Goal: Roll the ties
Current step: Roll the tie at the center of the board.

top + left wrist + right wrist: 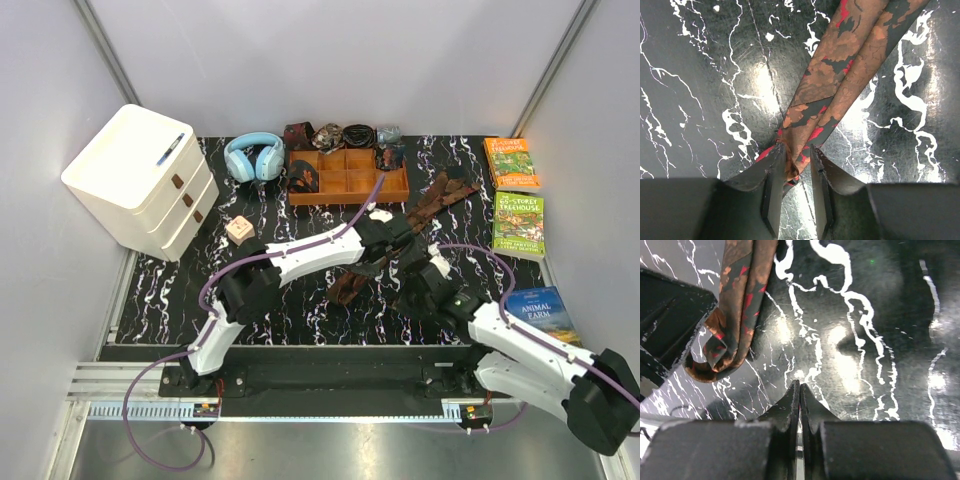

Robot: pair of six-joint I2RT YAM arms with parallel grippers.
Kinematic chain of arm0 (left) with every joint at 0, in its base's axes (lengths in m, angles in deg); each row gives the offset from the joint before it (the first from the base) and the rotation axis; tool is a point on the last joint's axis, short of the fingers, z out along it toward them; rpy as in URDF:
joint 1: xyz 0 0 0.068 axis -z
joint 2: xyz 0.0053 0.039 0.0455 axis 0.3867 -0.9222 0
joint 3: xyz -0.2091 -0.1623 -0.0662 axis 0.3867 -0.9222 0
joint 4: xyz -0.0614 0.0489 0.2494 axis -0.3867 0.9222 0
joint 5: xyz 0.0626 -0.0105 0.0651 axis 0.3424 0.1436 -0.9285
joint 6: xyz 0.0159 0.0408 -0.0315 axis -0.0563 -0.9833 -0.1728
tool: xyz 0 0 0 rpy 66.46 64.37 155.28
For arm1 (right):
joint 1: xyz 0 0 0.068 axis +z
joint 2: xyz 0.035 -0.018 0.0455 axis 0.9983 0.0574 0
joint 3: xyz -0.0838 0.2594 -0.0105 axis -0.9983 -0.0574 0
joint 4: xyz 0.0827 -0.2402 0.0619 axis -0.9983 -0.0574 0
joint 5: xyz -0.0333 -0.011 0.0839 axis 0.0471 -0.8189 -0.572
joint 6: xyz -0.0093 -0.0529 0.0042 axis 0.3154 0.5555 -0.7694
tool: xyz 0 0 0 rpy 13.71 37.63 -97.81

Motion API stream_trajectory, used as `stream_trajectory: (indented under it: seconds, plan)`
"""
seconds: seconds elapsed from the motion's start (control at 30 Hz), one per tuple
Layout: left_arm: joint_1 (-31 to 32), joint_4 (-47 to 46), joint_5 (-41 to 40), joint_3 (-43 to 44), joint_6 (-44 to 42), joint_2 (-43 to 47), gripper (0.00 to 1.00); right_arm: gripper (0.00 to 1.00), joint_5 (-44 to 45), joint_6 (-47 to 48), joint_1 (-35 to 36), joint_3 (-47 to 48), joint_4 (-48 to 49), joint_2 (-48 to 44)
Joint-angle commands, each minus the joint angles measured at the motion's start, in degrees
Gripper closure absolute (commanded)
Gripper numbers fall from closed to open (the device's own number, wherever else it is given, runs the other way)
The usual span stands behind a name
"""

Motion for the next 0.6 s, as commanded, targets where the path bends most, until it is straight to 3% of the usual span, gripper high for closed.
stream_trajectory:
  seconds: [0.0,0.17,0.57]
  plan:
    - [-0.2,-1.0,-0.9,3.1,-0.2,-0.3,0.69,0.94,4.9,-4.4,0.3,-2.2,0.4,-5.1]
    - [-0.2,-1.7,-1.0,3.7,-0.2,-0.7,0.68,0.94,5.7,-3.2,0.4,-2.8,0.4,-9.4]
    - [-0.6,-2.6,-1.3,5.5,-1.2,1.4,0.38,0.94,1.6,3.6,0.3,-2.2,4.8,-13.8]
